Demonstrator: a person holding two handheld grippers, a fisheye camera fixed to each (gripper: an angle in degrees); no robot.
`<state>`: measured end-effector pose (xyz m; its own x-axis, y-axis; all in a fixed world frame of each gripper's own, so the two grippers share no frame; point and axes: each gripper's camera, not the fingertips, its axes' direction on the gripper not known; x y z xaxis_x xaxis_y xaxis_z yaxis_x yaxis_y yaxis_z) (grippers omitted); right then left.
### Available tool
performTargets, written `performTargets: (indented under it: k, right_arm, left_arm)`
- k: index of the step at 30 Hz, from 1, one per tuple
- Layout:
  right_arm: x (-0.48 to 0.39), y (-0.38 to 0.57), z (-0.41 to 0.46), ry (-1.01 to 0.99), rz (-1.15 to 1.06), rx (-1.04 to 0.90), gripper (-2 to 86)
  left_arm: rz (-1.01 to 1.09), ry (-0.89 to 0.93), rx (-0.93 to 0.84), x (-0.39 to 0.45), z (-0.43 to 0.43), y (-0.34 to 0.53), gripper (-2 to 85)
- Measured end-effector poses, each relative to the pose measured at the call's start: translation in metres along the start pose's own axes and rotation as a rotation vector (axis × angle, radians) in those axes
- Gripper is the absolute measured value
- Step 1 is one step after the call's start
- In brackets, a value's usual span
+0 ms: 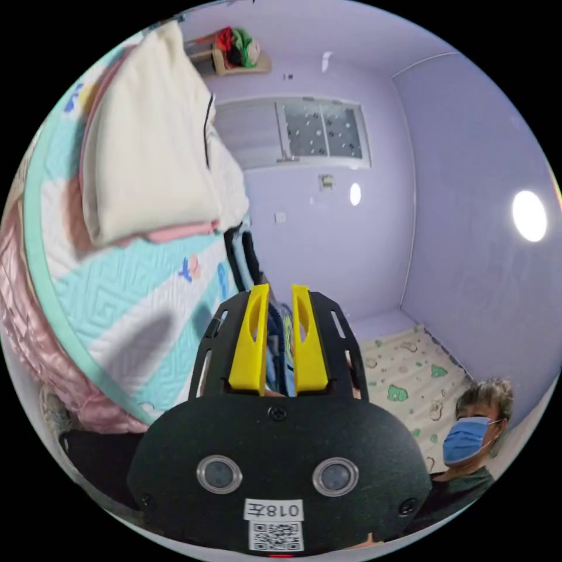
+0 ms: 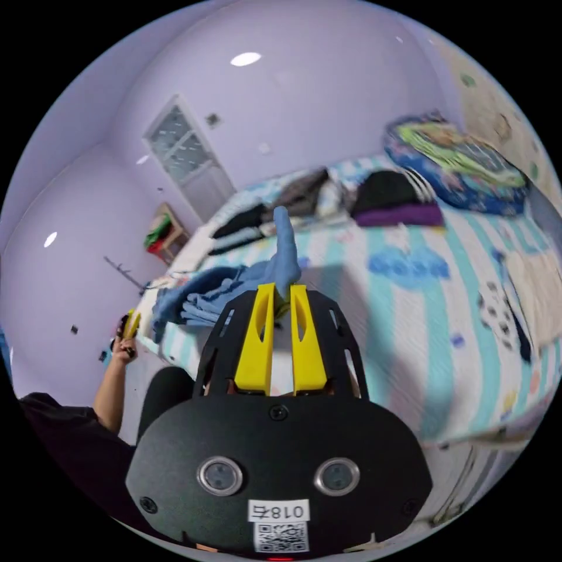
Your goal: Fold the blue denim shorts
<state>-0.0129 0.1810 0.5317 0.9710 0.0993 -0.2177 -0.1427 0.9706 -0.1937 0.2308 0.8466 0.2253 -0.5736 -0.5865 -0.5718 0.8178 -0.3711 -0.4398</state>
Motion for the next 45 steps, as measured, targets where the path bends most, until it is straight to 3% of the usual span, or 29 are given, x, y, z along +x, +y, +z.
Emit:
performTargets:
  k: [3,7,10,14,20,26,34,41,45]
  right_arm:
    - [0.063,0.063,-0.025,0.047,0.15,-0.019,6.4]
    - [0.067,0.101,-0.044,0.107,0.086,0.045,7.0]
    - [0.04,0.104,-0.035,0.079,-0.111,0.026,7.8]
    - [-0.009,0.104,-0.01,0.056,-0.407,-0.005,8.5]
    - [-0.035,0.103,0.027,0.106,-0.634,-0.085,9.4]
    - [-0.004,0.104,0.047,0.093,-0.662,-0.235,9.9]
    - [0.071,0.09,-0.001,-0.117,-0.449,-0.249,2.0]
    - [0.199,0.1,-0.07,-0.505,0.098,-0.006,0.9]
    - [0.25,0.124,-0.104,-0.525,0.244,0.116,0.8]
  left_arm:
    - [0.054,0.015,-0.15,0.003,0.026,0.03,7.2]
    - [0.167,-0.12,-0.436,0.031,0.095,0.089,7.4]
    - [0.25,-0.162,-0.615,0.051,0.161,0.135,7.7]
    - [0.33,-0.368,-0.776,0.062,0.244,0.189,8.9]
    - [0.29,-0.448,-0.815,0.059,0.298,0.25,10.9]
    - [0.242,-0.487,-0.789,0.049,0.324,0.246,13.2]
    - [0.169,-0.41,-0.829,0.036,0.35,0.232,13.3]
    - [0.055,-0.278,-0.798,0.028,0.339,0.223,13.3]
    - [-0.158,-0.135,-0.736,0.005,0.337,0.232,14.3]
